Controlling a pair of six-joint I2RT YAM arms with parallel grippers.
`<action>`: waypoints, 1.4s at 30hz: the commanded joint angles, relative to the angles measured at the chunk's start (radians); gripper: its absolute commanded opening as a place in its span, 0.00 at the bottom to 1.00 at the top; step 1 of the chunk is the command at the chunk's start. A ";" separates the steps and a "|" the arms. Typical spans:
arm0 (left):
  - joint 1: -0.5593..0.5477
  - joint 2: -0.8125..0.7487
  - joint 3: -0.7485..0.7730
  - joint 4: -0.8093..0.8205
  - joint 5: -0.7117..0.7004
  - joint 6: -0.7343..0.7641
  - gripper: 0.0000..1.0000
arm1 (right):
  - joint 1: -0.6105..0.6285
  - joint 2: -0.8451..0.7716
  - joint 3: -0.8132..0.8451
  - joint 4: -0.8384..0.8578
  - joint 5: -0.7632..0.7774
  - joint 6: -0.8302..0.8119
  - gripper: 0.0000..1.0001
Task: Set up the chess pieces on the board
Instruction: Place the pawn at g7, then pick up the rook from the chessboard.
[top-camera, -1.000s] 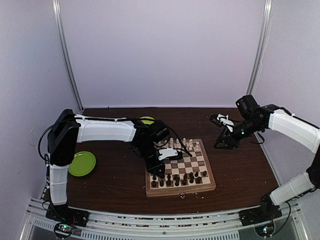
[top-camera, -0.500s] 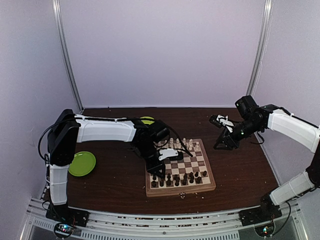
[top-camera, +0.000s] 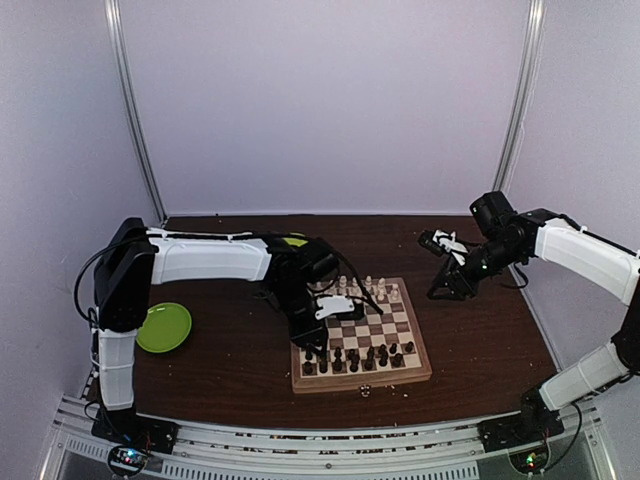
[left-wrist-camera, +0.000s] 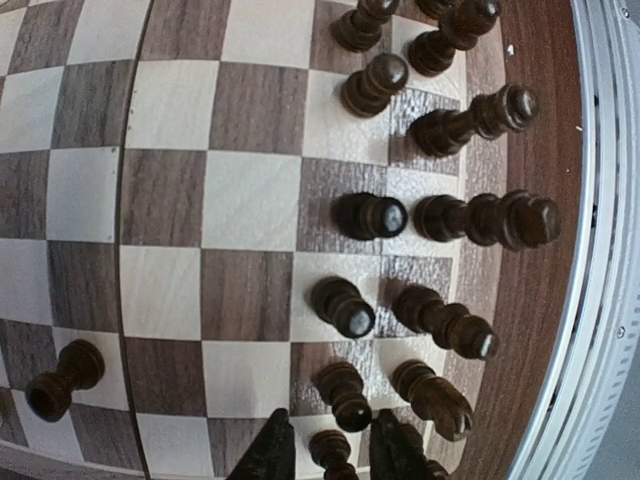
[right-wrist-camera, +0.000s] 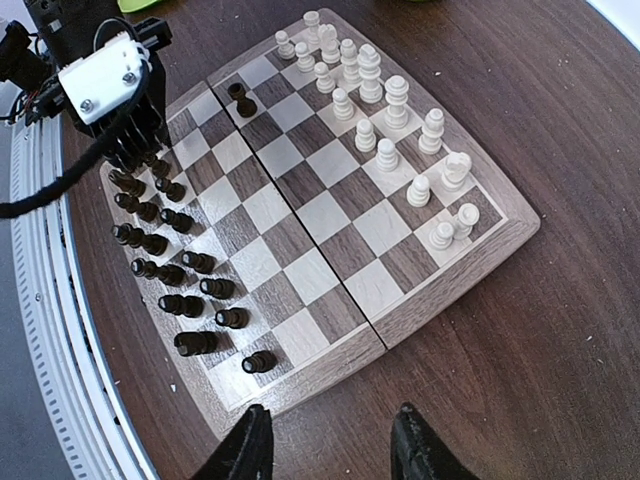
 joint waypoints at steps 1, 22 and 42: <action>0.005 -0.083 0.044 -0.027 -0.022 0.050 0.29 | -0.003 0.008 0.020 -0.016 -0.018 -0.009 0.41; 0.059 -0.020 0.118 0.142 -0.299 -0.162 0.43 | -0.005 0.014 0.020 -0.019 0.002 -0.015 0.41; 0.059 0.093 0.154 0.111 -0.226 -0.133 0.24 | -0.004 0.023 0.021 -0.023 0.006 -0.021 0.40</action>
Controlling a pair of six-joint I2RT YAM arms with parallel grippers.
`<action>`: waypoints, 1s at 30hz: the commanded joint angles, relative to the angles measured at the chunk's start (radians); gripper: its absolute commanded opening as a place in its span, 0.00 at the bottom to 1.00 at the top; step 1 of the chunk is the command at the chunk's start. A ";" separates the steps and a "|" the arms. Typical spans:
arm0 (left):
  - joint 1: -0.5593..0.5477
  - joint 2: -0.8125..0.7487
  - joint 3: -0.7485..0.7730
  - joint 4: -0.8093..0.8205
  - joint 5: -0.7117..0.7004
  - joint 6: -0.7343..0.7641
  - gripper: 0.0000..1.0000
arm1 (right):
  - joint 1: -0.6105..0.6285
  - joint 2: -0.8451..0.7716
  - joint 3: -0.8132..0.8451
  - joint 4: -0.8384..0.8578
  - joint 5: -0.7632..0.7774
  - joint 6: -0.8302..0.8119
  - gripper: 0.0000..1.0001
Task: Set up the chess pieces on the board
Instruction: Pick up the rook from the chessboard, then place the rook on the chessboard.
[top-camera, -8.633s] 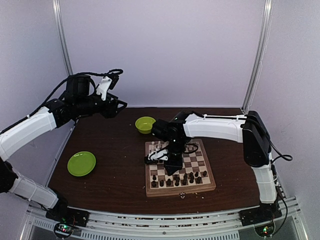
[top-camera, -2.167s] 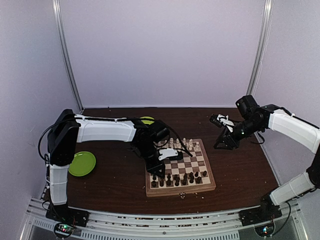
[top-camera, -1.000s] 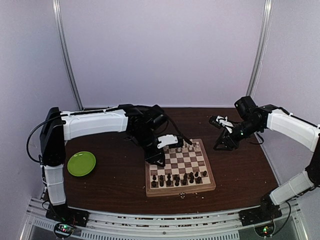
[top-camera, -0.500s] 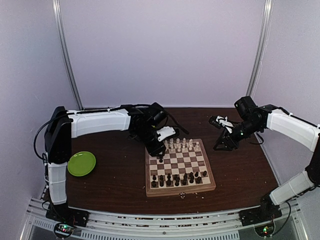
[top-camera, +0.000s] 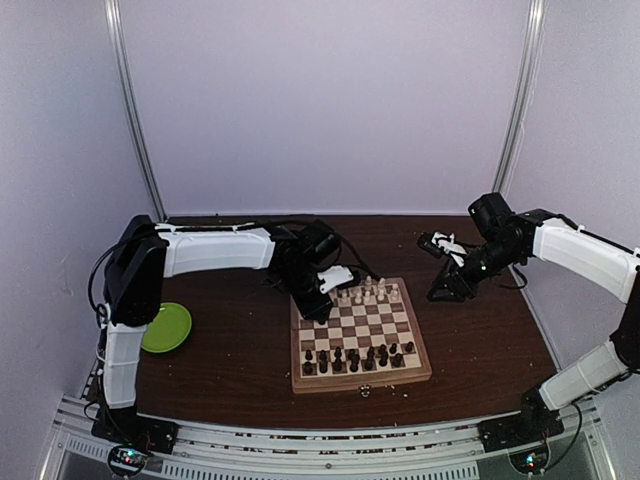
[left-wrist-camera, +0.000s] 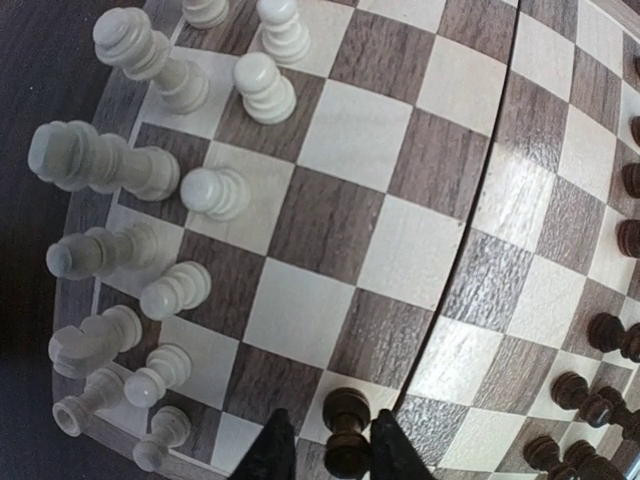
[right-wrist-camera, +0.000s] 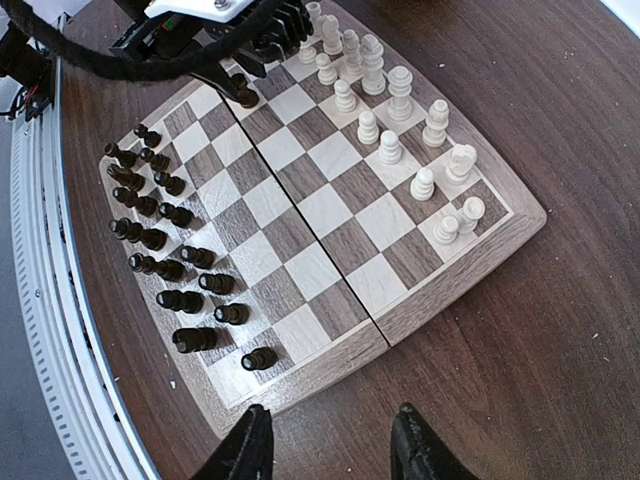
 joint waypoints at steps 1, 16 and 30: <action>-0.002 0.024 0.046 -0.009 0.049 0.016 0.22 | -0.004 0.009 0.020 -0.018 0.007 -0.014 0.41; -0.073 0.021 0.151 -0.051 0.205 0.044 0.05 | -0.004 0.016 0.022 -0.018 0.012 -0.014 0.40; -0.114 0.112 0.199 -0.004 0.171 -0.013 0.07 | -0.005 0.007 0.023 -0.020 0.013 -0.018 0.40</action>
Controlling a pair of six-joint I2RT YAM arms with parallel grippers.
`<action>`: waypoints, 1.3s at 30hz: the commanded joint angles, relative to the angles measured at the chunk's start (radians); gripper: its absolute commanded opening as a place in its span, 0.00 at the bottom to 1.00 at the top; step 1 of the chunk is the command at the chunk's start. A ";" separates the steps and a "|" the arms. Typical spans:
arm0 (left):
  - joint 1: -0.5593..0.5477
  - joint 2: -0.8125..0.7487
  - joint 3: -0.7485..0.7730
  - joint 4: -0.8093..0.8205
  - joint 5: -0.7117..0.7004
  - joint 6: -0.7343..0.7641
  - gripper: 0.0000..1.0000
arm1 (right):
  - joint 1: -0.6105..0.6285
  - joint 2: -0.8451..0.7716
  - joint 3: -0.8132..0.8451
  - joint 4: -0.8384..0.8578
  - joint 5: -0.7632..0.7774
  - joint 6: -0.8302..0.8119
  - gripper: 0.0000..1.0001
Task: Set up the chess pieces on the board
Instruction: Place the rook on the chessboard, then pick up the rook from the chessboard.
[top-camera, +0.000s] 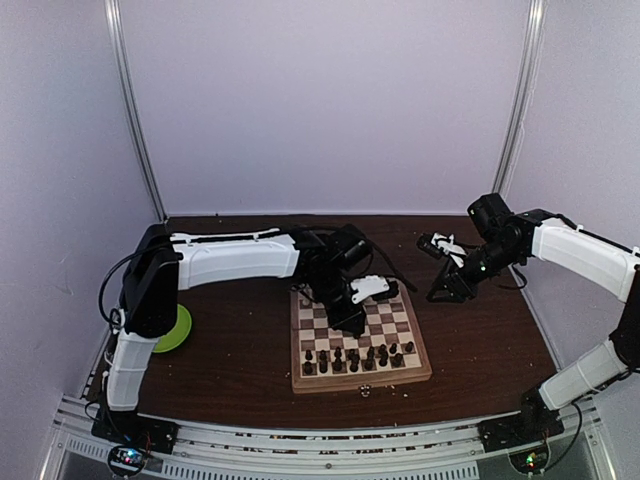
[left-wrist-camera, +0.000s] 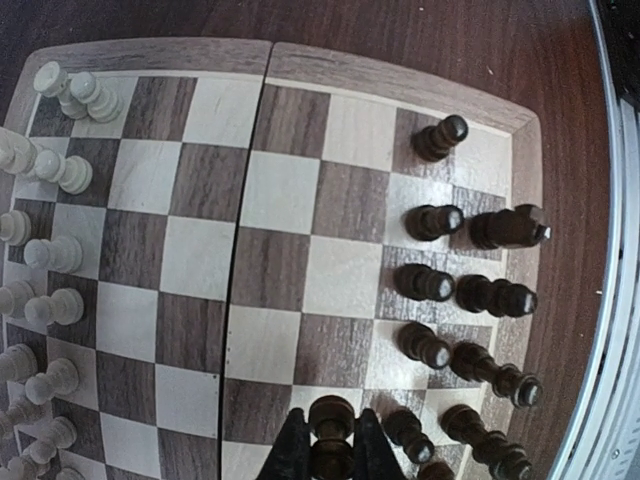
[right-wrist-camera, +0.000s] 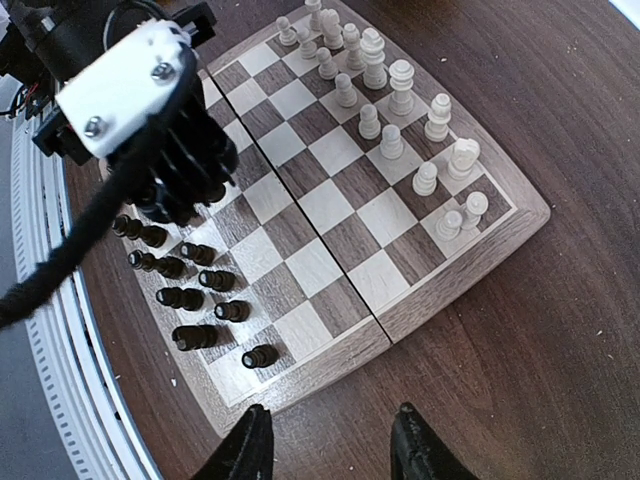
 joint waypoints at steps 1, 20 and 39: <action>0.004 0.037 0.026 0.042 -0.021 -0.032 0.08 | -0.003 0.000 0.024 -0.015 0.012 -0.018 0.40; 0.038 -0.135 0.152 -0.128 -0.084 0.063 0.39 | -0.003 -0.026 0.099 -0.068 -0.009 -0.010 0.40; 0.442 -0.810 -0.506 0.468 -0.375 -0.155 0.75 | 0.401 0.301 0.527 -0.281 0.379 -0.095 0.40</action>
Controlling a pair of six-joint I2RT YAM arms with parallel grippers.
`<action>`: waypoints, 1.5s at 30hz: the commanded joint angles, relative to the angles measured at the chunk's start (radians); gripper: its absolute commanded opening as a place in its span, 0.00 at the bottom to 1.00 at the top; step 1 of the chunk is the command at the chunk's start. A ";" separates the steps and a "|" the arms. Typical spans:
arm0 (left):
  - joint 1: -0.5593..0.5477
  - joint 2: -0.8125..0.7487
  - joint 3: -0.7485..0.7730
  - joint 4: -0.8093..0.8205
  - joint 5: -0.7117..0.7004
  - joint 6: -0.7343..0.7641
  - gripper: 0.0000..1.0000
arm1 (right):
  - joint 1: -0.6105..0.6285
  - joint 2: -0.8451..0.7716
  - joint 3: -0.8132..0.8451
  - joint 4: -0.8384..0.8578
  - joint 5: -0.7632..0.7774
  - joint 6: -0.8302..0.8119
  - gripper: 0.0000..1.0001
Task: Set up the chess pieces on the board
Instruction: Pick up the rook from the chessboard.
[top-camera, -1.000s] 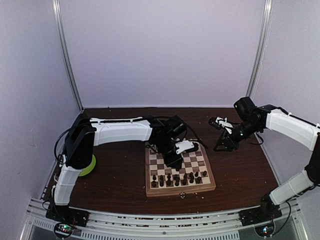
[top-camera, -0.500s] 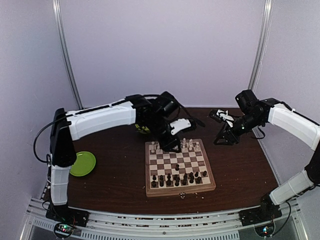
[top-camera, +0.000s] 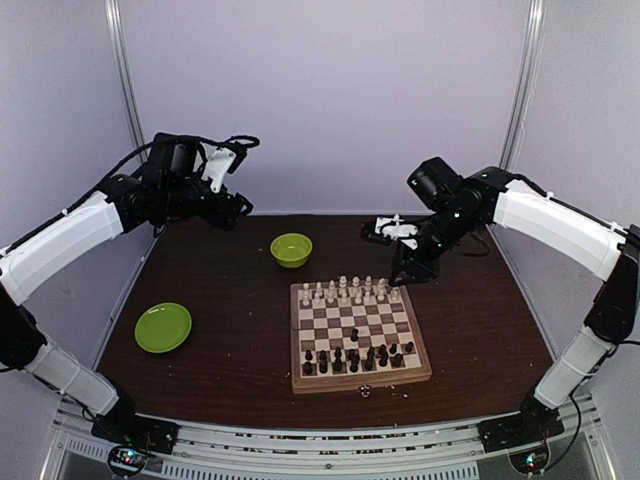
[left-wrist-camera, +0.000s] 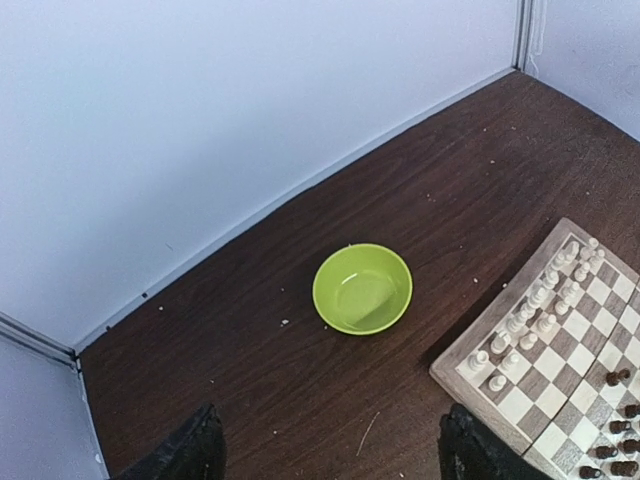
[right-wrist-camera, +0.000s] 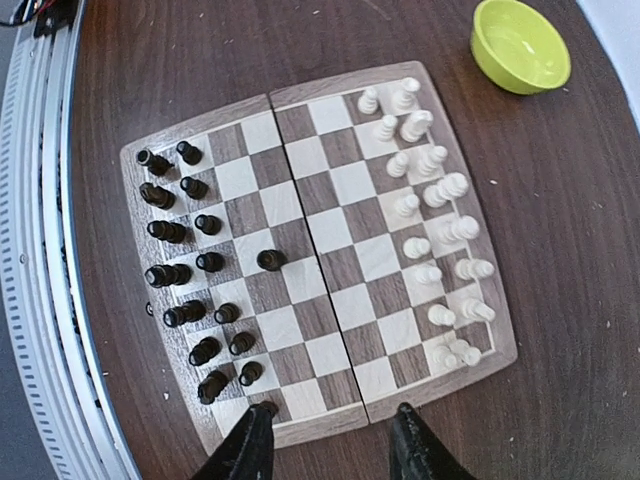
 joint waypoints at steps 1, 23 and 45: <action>0.004 -0.012 -0.010 0.124 -0.009 -0.055 0.75 | 0.100 0.108 0.076 -0.067 0.151 -0.027 0.40; 0.004 -0.041 -0.019 0.122 -0.022 -0.055 0.77 | 0.225 0.425 0.154 -0.032 0.192 0.017 0.45; 0.004 -0.027 -0.014 0.115 0.000 -0.046 0.77 | 0.227 0.517 0.217 -0.062 0.131 0.044 0.27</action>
